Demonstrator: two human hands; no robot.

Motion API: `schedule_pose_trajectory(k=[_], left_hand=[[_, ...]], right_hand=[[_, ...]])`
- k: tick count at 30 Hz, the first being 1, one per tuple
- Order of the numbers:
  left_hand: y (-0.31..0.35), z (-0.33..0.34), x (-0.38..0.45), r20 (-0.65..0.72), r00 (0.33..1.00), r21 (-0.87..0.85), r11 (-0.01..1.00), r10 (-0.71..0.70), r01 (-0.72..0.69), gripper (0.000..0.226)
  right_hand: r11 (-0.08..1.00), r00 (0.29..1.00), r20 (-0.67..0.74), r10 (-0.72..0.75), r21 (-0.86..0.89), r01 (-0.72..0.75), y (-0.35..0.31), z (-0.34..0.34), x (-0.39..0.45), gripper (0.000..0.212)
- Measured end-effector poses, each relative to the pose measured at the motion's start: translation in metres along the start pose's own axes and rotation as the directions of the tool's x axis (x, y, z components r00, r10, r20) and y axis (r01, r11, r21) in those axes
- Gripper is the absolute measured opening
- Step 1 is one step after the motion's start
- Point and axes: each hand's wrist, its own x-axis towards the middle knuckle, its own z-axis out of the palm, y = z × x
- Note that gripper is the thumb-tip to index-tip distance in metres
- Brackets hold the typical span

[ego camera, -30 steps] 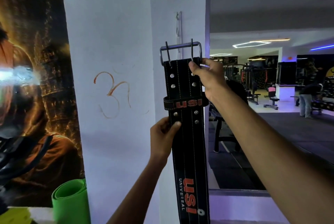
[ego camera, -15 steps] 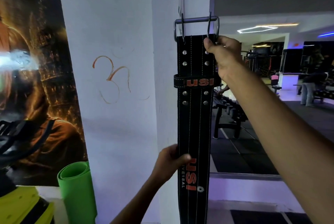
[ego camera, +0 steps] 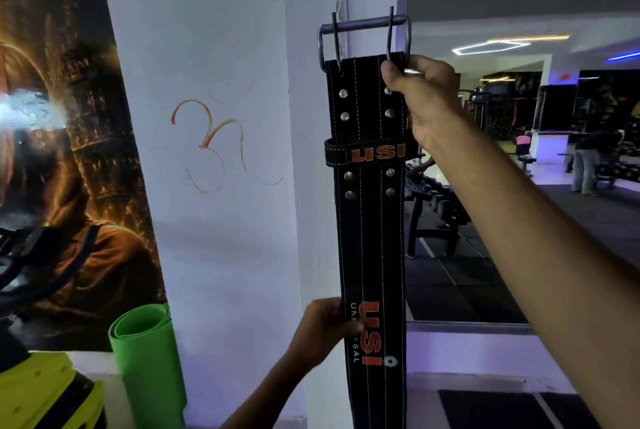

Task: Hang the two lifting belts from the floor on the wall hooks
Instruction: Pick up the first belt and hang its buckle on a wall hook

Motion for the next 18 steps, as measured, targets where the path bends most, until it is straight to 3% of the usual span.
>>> schedule_pose_trajectory(k=[2, 4, 7, 8, 13, 18], left_hand=[[0.001, -0.001, -0.004, 0.054, 0.998, 0.108, 0.994, 0.014, -0.02, 0.02], [0.017, -0.005, -0.001, 0.021, 0.998, 0.172, 0.983, 0.062, -0.065, 0.011], [0.054, -0.021, 0.02, -0.12, 0.983, 0.113, 0.986, 0.139, -0.126, 0.052], [0.072, -0.027, 0.028, -0.172, 0.972, 0.055, 0.987, 0.158, -0.15, 0.055], [0.167, -0.059, 0.064, -0.461, 0.829, -0.038, 0.926, 0.318, -0.376, 0.012], [0.225, -0.07, 0.084, -0.485, 0.752, 0.008, 0.862, 0.447, -0.507, 0.018]], right_hand=[[1.0, 1.0, 0.01, 0.016, -0.001, -0.016, 0.006, -0.001, -0.002, 0.014], [0.999, 0.999, 0.021, 0.046, 0.004, -0.046, 0.011, -0.001, -0.005, 0.007], [0.997, 0.997, 0.041, 0.07, 0.032, -0.071, 0.018, -0.002, -0.01, 0.006], [0.996, 0.996, 0.043, 0.077, 0.037, -0.079, 0.02, -0.003, -0.011, 0.007], [0.996, 0.995, 0.042, 0.085, 0.026, -0.086, 0.034, -0.005, -0.014, 0.016], [0.993, 0.993, 0.045, 0.108, 0.043, -0.11, 0.039, -0.005, -0.02, 0.027]])
